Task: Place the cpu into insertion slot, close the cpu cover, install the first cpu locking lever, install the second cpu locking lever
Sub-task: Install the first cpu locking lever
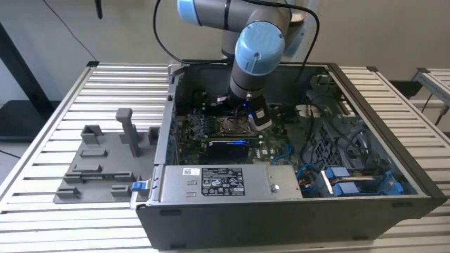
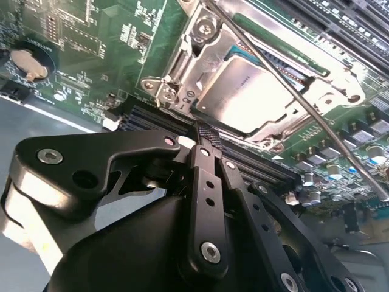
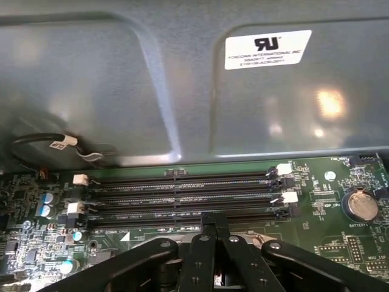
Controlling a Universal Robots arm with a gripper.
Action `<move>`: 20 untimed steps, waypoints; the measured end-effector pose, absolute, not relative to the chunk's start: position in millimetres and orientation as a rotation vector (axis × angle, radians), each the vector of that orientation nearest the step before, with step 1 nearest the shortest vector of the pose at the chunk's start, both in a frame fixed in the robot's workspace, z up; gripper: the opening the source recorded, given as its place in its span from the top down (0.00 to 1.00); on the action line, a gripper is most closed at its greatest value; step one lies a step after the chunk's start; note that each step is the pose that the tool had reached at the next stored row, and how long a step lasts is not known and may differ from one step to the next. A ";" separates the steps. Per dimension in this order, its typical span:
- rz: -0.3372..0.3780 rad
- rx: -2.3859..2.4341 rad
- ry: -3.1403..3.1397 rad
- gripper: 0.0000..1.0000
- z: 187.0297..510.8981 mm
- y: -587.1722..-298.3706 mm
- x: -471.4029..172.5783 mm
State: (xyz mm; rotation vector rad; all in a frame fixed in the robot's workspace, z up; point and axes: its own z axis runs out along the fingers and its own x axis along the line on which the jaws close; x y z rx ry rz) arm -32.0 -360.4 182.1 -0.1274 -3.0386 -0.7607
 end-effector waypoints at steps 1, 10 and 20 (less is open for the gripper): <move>-0.761 -0.127 -3.039 0.89 182.0 -360.3 -31.3; -0.762 -0.127 -3.038 0.89 180.8 -360.2 -26.8; -0.788 -0.127 -3.031 0.89 179.6 -360.1 -25.3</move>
